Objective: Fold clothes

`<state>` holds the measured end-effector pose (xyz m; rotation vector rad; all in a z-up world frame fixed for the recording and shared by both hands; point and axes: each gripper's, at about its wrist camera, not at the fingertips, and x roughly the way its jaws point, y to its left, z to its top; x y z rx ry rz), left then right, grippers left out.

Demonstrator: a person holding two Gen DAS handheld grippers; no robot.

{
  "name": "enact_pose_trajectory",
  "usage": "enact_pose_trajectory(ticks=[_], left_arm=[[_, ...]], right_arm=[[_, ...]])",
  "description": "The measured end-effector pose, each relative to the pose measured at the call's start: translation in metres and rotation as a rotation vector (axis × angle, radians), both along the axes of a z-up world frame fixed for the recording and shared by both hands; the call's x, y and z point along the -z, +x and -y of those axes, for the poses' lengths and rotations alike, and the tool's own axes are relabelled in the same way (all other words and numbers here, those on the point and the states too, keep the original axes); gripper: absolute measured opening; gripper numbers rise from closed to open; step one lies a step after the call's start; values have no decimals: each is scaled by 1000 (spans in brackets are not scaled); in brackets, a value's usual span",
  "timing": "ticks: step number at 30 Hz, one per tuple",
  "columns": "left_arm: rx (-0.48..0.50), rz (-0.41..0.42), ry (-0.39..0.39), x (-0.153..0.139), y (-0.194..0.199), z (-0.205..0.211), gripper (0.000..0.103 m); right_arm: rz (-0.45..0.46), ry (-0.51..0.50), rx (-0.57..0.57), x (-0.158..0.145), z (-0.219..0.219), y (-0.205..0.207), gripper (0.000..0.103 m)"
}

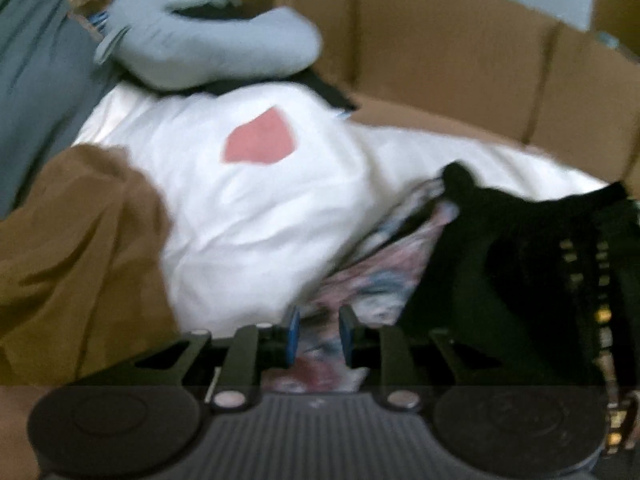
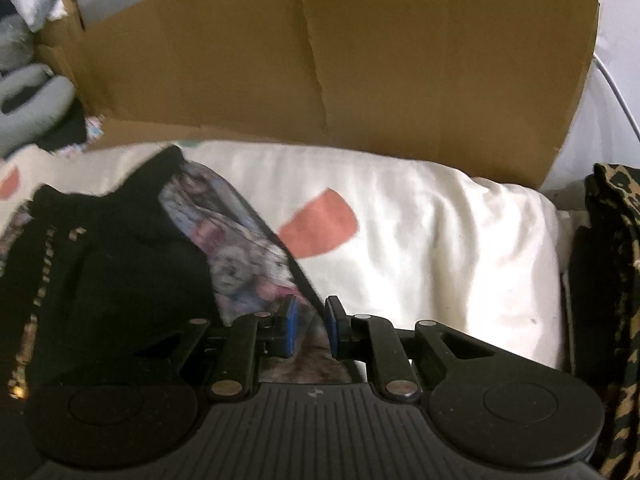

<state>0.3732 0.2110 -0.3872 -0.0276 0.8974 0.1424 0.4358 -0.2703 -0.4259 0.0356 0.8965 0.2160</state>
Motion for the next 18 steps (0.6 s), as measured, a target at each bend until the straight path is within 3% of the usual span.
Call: enact_pose_trajectory(ticks=[7, 18], left_arm=[[62, -23, -25, 18, 23, 24, 24], [80, -12, -8, 25, 54, 21, 24]], right_arm=[[-12, -5, -73, 6, -30, 7, 21], [-41, -10, -34, 17, -43, 49, 20]])
